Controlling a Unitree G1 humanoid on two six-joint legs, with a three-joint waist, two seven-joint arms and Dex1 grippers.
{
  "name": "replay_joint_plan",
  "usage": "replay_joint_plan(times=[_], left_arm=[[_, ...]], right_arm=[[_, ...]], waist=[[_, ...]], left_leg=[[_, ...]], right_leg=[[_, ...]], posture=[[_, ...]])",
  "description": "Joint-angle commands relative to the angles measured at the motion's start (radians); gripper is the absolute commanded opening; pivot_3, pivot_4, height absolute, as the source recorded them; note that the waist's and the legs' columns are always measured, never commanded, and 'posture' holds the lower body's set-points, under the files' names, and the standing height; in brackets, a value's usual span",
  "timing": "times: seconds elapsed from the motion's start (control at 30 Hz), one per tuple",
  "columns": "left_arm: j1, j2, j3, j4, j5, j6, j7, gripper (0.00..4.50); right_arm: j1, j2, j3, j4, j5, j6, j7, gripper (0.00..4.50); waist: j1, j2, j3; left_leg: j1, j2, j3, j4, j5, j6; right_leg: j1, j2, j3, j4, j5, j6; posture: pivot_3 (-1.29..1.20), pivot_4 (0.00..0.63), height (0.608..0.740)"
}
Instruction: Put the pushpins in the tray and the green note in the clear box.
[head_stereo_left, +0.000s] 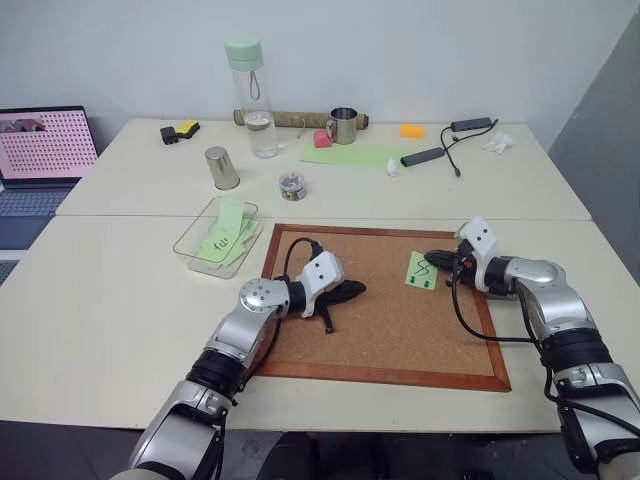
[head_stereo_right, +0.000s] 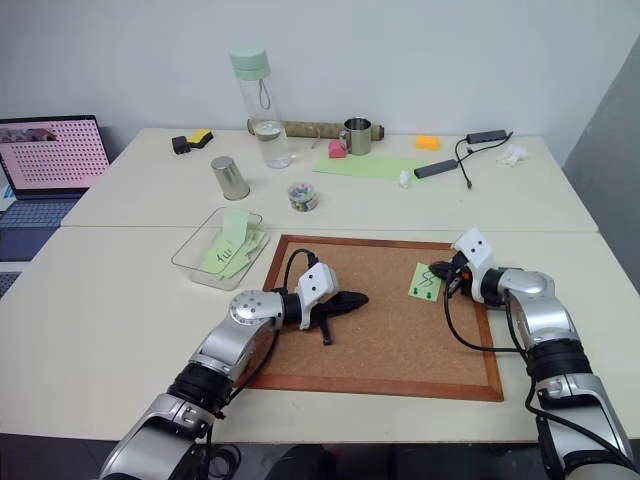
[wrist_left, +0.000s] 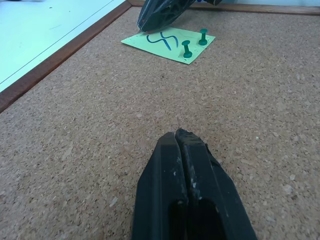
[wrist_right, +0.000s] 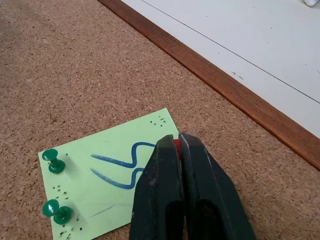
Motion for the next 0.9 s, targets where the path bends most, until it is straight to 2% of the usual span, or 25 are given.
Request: replay_joint_plan(times=[0.03, 0.6, 0.9], left_arm=[[0.03, 0.009, -0.014, 0.023, 0.029, 0.028, 0.004, 0.0], [0.061, 0.004, -0.04, 0.021, 0.056, 0.032, -0.001, 0.0], [0.058, 0.0, -0.043, 0.019, 0.059, 0.032, 0.004, 0.0]], right_arm=[[-0.022, 0.003, -0.054, -0.055, 0.046, 0.018, 0.002, 0.03], [0.04, -0.015, -0.167, -0.326, 0.193, 0.255, -0.043, 0.03], [0.133, -0.165, -0.216, -0.337, 0.142, 0.321, -0.092, 0.03]], waist=[[0.0, 0.0, 0.0], [0.0, 0.001, -0.003], [0.001, 0.002, -0.004]], left_leg=[[0.0, 0.0, 0.0, 0.0, 0.0, 0.0], [0.0, 0.0, -0.001, -0.001, 0.0, 0.0], [0.0, 0.0, 0.0, -0.001, 0.0, 0.0]], right_leg=[[0.0, 0.0, 0.0, 0.0, 0.0, 0.0], [0.0, 0.0, 0.0, 0.0, 0.0, 0.0], [0.0, 0.0, 0.0, -0.001, 0.0, 0.0]], posture=[[0.0, 0.15, 0.74], [0.0, 0.15, 0.74], [0.0, 0.15, 0.74]])
